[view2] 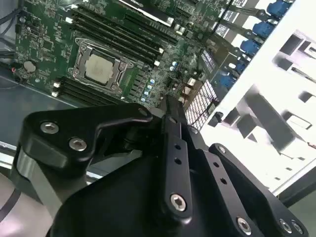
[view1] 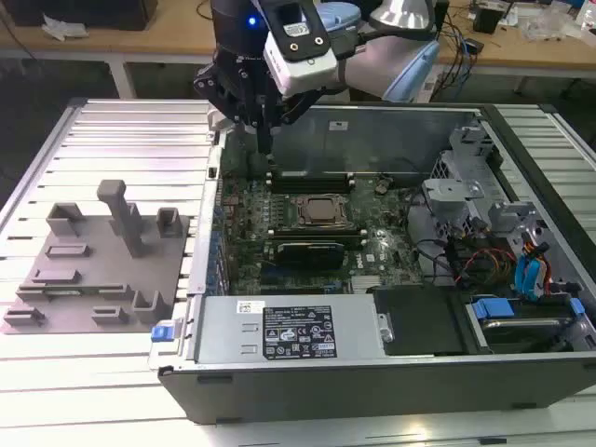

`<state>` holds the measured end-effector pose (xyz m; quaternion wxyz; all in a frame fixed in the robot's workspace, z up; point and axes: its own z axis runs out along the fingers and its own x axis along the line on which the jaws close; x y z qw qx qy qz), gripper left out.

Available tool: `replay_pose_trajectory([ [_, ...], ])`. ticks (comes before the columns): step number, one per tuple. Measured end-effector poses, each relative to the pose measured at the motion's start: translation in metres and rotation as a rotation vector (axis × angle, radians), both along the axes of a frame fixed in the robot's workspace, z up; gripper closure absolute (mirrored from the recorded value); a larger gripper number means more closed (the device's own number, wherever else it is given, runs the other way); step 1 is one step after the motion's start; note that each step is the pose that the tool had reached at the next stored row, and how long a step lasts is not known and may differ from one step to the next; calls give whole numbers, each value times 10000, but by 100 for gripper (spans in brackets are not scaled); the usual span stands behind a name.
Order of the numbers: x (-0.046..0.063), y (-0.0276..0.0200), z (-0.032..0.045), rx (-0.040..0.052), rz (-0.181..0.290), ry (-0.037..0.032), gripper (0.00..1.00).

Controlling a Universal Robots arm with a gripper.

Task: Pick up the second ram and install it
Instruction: 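Reach for the second ram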

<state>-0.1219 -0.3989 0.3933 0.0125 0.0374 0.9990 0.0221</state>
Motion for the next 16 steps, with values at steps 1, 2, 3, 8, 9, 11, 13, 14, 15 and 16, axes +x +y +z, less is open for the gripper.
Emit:
replay_pose_trajectory([
  [1, -147, 0, 0, 0, 1, -2, 92],
  [2, -283, 0, -1, 1, -1, -3, 92],
  [3, -346, 0, 0, 0, 2, -2, 92],
  [8, -756, 0, -3, 0, -1, -4, 92],
  [9, -868, 0, -6, 1, 2, -5, 92],
  [11, -1027, 0, -9, 0, 0, -5, 92],
  [13, -1169, 0, -13, 1, -1, -10, 92],
  [14, -1255, 0, -15, 0, 1, -11, 92],
  [15, -1309, 0, -16, 0, 1, -12, 92],
  [16, -1366, 0, -18, 1, -1, -14, 92],
])
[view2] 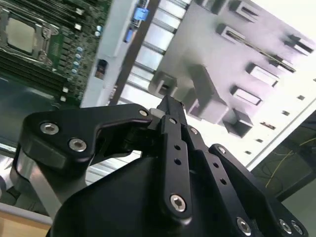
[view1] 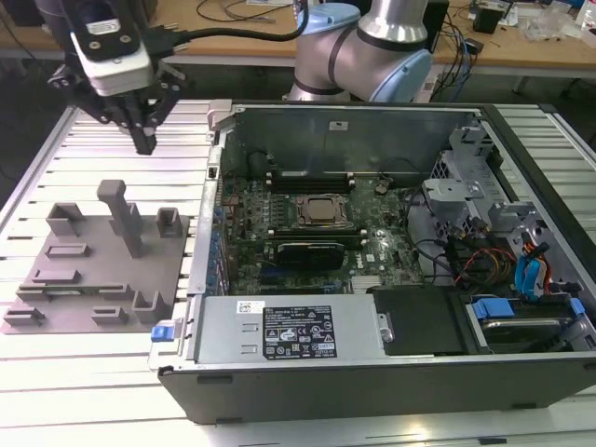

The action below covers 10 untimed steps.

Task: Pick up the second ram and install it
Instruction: 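Reach for the second ram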

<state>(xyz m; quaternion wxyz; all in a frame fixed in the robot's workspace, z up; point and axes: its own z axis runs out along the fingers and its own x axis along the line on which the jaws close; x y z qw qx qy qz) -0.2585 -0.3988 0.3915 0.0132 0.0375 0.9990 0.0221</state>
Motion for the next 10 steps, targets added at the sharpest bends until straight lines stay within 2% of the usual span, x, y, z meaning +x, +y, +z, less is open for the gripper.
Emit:
replay_pose_trajectory([
  [2, -115, 0, -2, 0, 2, -1, 92],
  [4, -277, 0, -6, 0, 2, -1, 92],
  [6, -351, 0, -8, 0, 3, -1, 92],
  [8, -475, 0, -12, 0, 0, -2, 92],
  [10, -537, 0, -13, 0, 2, -2, 92],
])
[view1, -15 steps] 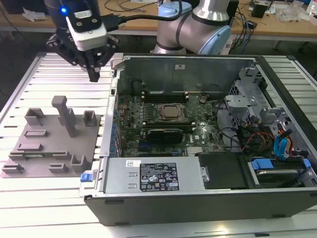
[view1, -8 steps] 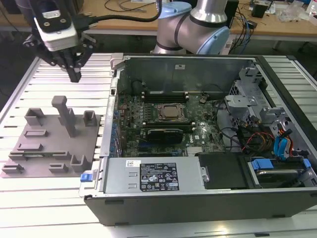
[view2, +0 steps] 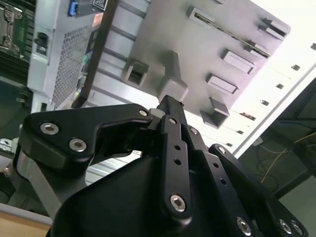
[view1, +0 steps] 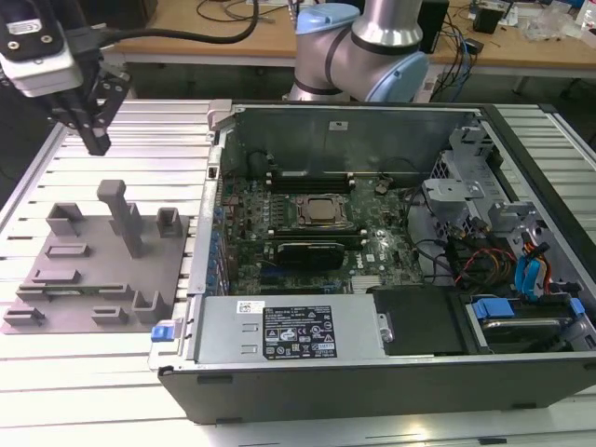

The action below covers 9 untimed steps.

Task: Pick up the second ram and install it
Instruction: 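Reach for the second ram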

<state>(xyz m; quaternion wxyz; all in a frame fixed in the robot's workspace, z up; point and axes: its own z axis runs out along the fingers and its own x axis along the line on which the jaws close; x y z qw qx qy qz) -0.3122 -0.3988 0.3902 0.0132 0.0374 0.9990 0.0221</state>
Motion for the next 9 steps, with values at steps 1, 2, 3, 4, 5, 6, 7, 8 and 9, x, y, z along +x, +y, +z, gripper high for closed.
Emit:
replay_pose_trajectory([
  [1, -47, 0, -1, 0, 0, 1, 92],
  [2, -74, 0, -2, 0, 0, 0, 92],
  [3, -100, 0, -4, 0, 0, 0, 92],
  [4, -162, 0, -6, 0, -2, 1, 92],
  [5, -201, 0, -7, 0, -1, 0, 92],
  [6, -243, 0, -9, 0, 0, 0, 92],
  [7, -282, 0, -10, 0, 0, 1, 92],
  [8, -356, 0, -13, 0, 0, 1, 92],
  [9, -401, 0, -15, 0, -1, 1, 92],
])
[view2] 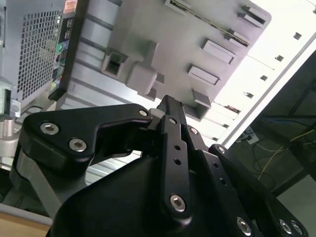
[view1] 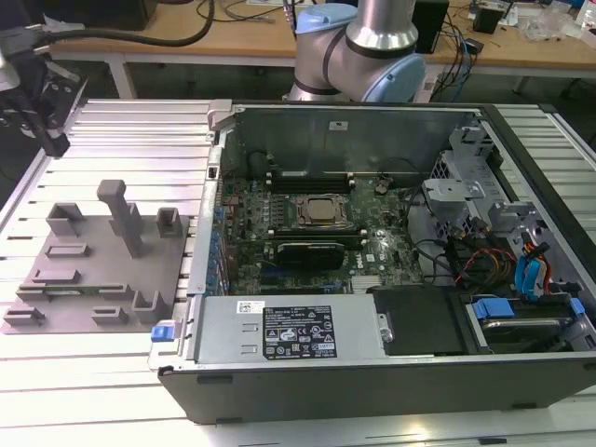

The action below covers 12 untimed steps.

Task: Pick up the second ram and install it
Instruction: 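Reach for the second ram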

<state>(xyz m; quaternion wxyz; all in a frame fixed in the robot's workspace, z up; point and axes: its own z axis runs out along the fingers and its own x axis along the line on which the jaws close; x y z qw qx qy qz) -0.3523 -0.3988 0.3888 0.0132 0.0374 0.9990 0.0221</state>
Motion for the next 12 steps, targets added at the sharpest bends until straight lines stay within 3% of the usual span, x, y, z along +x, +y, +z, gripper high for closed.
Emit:
replay_pose_trajectory([
  [2, -71, 0, -3, 0, 0, 0, 92],
  [7, -380, 0, -18, 1, -1, -1, 92],
  [12, -329, -52, -40, 0, -1, 4, 92],
])
